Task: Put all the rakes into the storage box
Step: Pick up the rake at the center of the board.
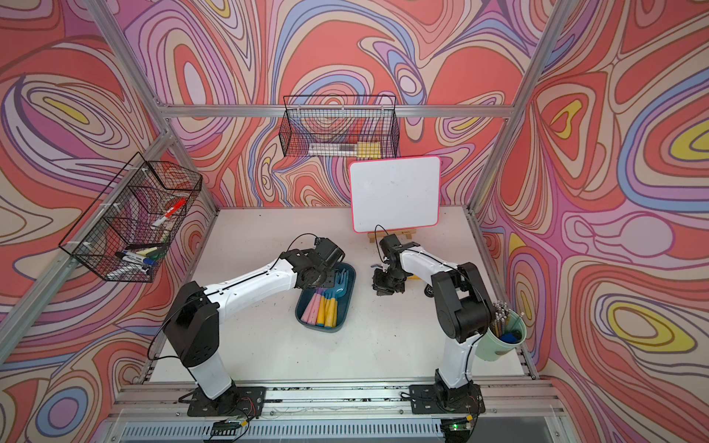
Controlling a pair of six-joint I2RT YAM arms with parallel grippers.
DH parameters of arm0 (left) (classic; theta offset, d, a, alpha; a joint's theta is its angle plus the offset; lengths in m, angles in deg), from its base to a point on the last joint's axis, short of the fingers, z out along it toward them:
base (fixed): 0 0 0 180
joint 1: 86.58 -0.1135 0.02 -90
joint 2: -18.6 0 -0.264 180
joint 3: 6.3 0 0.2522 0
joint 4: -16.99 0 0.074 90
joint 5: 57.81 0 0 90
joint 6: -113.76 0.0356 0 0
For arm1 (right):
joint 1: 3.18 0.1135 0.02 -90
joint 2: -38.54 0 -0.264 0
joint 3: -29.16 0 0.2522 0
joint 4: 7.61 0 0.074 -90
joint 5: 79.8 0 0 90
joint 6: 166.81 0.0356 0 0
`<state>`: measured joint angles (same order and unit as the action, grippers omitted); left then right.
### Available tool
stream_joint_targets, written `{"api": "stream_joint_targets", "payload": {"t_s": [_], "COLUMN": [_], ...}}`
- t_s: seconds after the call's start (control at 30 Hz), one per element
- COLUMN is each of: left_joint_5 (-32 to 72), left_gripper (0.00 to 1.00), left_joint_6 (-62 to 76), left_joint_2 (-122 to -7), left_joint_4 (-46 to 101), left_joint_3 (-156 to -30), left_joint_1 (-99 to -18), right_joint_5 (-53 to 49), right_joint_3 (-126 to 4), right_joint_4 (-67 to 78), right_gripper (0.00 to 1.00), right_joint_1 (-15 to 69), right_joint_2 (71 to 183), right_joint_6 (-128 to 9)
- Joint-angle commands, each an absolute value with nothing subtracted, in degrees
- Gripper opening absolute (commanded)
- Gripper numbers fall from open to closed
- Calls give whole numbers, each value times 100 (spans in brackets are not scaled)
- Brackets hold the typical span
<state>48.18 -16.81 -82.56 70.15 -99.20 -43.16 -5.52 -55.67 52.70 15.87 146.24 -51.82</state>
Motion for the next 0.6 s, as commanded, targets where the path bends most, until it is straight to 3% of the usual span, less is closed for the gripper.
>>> {"api": "stream_joint_targets", "payload": {"t_s": [0.0, 0.17, 0.33, 0.57], "left_joint_5": [4893, 4888, 4879, 4811], "left_gripper": [35, 35, 35, 36], "left_joint_6": [-1728, -1746, -1788, -1807], "left_joint_2": [-8293, -8247, -8160, -8131], "left_joint_4": [7015, 7013, 7002, 6955], "left_joint_3": [-10048, -9985, -9886, -9837], "left_joint_1": [-4334, -4334, -4334, -4325], "right_joint_5": [-176, -2, 214, 1338], "right_joint_3": [-5934, -7060, -7930, -7510], "right_joint_4": [5153, 5250, 5257, 4969], "right_gripper": [0, 0, 0, 0], "right_joint_1": [1579, 1483, 1133, 711], "right_joint_2": [15053, 15895, 16064, 15291], "right_joint_6": [-5144, -5105, -4806, -4673]}}
